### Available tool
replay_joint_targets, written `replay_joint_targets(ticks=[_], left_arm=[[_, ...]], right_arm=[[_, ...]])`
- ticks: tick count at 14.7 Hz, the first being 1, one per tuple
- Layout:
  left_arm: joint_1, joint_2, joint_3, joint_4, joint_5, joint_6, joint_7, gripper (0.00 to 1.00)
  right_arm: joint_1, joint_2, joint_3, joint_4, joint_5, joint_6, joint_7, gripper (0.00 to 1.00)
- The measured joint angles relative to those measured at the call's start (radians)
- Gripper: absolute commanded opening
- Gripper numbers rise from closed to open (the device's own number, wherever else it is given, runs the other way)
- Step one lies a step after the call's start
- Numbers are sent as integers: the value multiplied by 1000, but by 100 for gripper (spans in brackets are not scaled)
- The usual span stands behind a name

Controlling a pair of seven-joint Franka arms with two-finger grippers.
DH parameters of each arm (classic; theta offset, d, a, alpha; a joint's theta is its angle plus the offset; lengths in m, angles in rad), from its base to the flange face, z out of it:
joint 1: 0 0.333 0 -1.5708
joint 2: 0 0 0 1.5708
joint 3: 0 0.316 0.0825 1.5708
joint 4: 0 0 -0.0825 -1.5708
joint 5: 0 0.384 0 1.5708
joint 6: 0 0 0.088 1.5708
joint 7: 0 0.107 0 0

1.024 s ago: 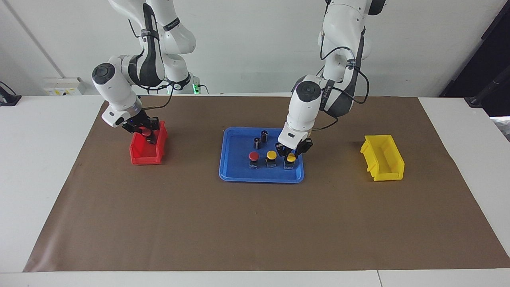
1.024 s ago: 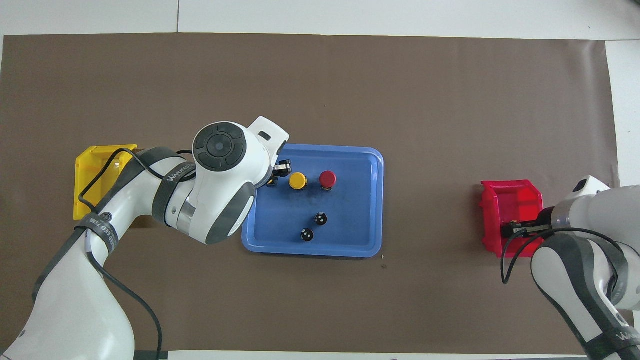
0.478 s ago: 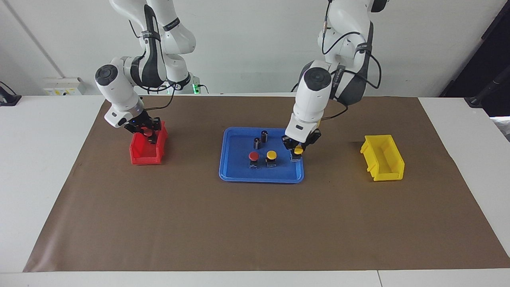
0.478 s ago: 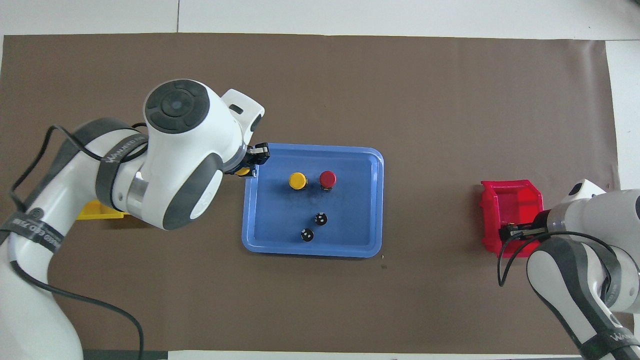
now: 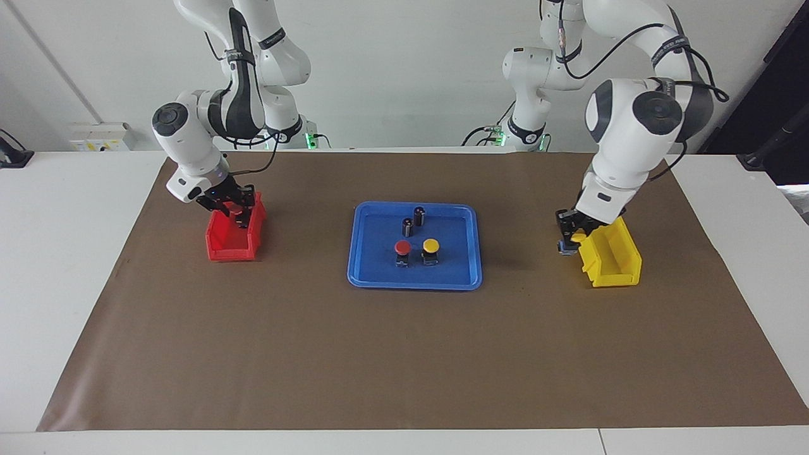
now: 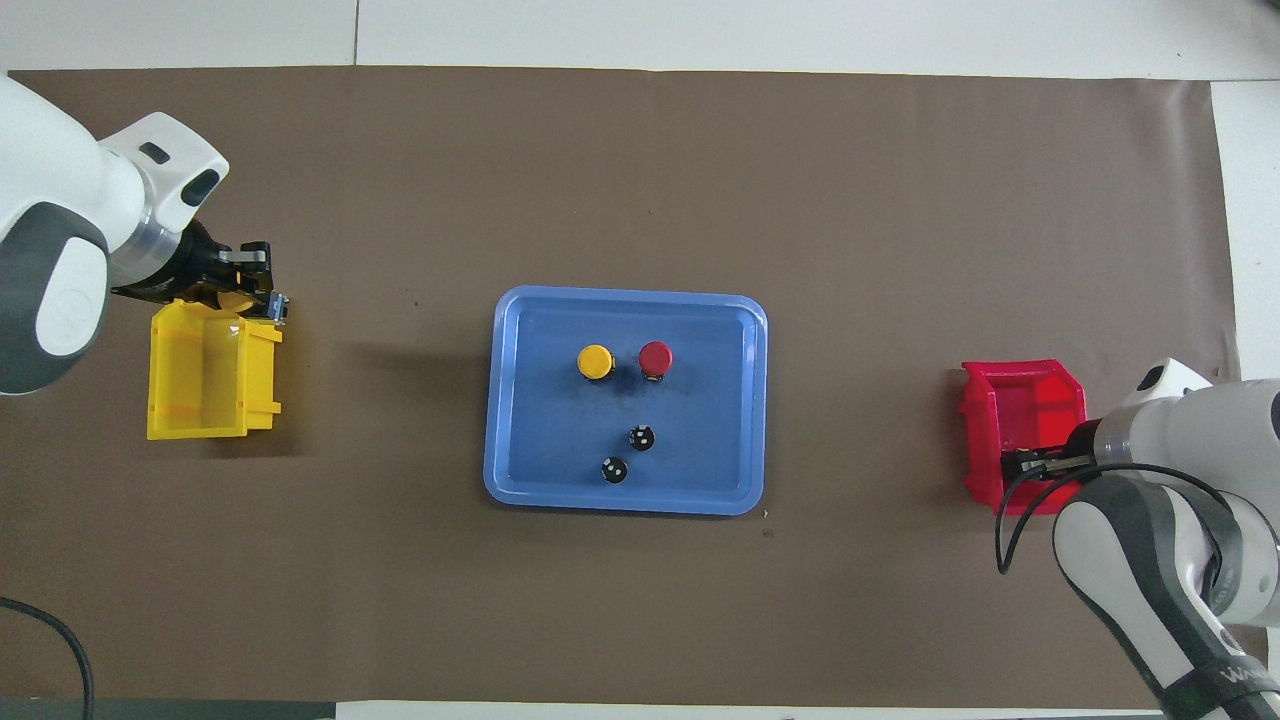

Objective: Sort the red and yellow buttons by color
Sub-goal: 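Drop the yellow button into the yellow bin with the left gripper, then grasp the remaining red button with the right gripper while the left gripper withdraws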

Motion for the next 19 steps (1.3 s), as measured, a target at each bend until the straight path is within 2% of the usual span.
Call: replay_joint_targets(ticks=[3, 6, 8, 10, 14, 18, 19], left_arm=[[98, -6, 0, -30, 2, 0, 125, 1], [136, -41, -1, -120, 2, 6, 159, 1], [144, -78, -2, -205, 2, 58, 159, 1], [148, -110, -3, -296, 2, 151, 159, 1], [149, -126, -4, -408, 2, 290, 159, 1], [168, -126, -4, -467, 2, 351, 159, 3], [175, -126, -4, -472, 2, 353, 159, 20]], right_arm=[[1, 0, 4, 63, -1, -65, -1, 62], [18, 0, 12, 170, -1, -171, -1, 65], [56, 6, 12, 266, -1, -258, 13, 70], [120, 40, 13, 403, 2, -330, 76, 72], [307, 204, 20, 683, 21, -385, 327, 72], [492, 465, 24, 994, 30, -417, 594, 73], [528, 525, 24, 1047, 30, -417, 642, 73]])
